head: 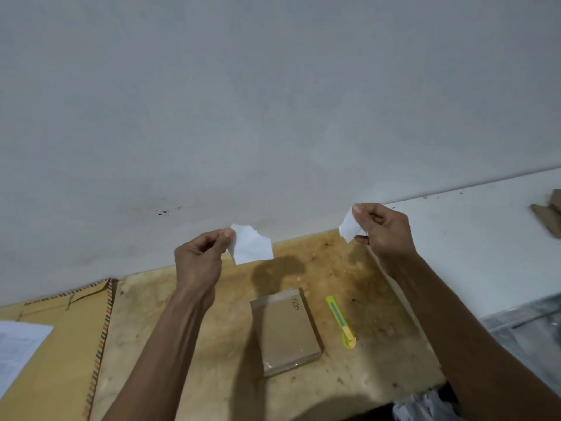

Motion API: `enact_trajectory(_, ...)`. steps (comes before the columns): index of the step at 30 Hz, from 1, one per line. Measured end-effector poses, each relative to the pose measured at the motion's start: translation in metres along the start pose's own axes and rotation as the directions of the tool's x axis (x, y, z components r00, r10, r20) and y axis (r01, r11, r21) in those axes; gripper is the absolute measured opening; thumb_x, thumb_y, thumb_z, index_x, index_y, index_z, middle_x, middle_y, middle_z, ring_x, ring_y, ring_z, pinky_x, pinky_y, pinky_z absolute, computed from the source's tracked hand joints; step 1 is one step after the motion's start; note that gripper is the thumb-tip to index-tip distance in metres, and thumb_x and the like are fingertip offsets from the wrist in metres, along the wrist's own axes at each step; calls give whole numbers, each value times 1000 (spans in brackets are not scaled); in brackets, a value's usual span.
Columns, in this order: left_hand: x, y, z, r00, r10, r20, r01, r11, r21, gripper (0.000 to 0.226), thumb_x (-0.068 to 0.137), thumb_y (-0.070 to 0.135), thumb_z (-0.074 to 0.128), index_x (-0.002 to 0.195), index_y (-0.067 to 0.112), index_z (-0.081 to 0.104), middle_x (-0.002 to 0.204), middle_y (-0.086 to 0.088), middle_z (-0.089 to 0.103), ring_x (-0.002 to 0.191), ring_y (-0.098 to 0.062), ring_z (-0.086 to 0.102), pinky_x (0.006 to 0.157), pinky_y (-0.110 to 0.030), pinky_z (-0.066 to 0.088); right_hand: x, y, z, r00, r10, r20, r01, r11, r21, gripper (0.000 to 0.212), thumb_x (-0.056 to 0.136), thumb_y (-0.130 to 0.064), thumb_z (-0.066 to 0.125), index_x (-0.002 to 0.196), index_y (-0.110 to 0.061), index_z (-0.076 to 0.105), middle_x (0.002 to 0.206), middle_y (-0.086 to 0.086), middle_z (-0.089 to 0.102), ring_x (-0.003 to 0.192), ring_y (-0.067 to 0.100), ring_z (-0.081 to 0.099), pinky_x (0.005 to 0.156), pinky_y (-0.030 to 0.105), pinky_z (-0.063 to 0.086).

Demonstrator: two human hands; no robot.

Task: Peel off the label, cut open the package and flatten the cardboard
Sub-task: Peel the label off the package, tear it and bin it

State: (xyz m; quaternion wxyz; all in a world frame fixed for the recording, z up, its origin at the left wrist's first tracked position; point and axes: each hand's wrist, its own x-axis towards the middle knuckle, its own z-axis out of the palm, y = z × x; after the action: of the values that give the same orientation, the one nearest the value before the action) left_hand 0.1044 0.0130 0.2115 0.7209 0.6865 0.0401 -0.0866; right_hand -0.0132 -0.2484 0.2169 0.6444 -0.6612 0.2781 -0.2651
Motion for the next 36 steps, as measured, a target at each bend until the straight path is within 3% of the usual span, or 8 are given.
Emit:
enact_trajectory(7,-10,-21,15,996,-28,79,23,998,58,11,85,18,78,94,12,79,69,15,70,61,-1,55,69,-25,48,-40,20,11,990,15,-138,-18,999,-26,8,88,-22,73,90,-16,77,82,4,73,77,13,69,64,32,59)
enact_trajectory(12,-21,-49,37,979,-43,197,18,992,126,16,85,14,78,98,4,78,78,-3,67,54,3,54,56,-13,48,-70,43,-16,959,64,-275,-82,995,-57,6,86,-23,74,85,-17,77,79,5,73,76,14,67,63,35,58)
enact_trajectory(16,-46,-80,74,929,-115,351,43,977,207,15,83,13,80,93,2,77,77,-10,54,65,-12,50,54,-17,46,-105,63,-68,912,99,-399,-172,974,-150,10,89,-26,72,79,-26,73,84,3,73,79,20,69,66,42,60)
enact_trajectory(20,-91,-109,119,860,-153,488,13,960,278,7,82,10,81,84,5,76,73,-9,51,64,-15,48,58,-20,51,-145,82,-129,838,76,-540,-250,934,-256,12,90,-32,69,83,-23,73,80,-5,73,74,10,69,65,30,56)
enact_trajectory(25,-154,-149,179,777,-177,604,-66,931,358,5,81,9,81,79,7,76,70,-4,65,65,-9,58,69,-22,52,-180,109,-207,676,165,-718,-417,889,-188,12,88,-30,72,80,-21,72,76,-9,70,74,8,66,73,31,56)
enact_trajectory(29,-205,-193,233,739,-184,648,-177,875,450,17,80,15,83,69,12,71,61,6,64,51,3,53,63,-22,48,-197,142,-268,597,181,-781,-452,880,-142,7,87,-25,75,84,-18,75,76,-6,70,75,10,66,71,20,55)
enact_trajectory(33,-255,-236,280,725,-226,650,-233,808,541,14,82,23,82,74,15,74,62,7,67,51,5,57,57,-14,46,-204,192,-319,597,184,-781,-518,831,-200,16,89,-27,71,84,-13,75,75,-4,69,70,5,62,72,11,44)
enact_trajectory(36,-284,-279,311,736,-236,635,-262,766,587,13,82,25,82,77,15,75,70,3,71,65,-13,65,63,-22,48,-205,241,-348,592,221,-775,-591,773,-232,18,92,-29,67,83,-14,72,76,-1,66,70,12,59,65,17,43)
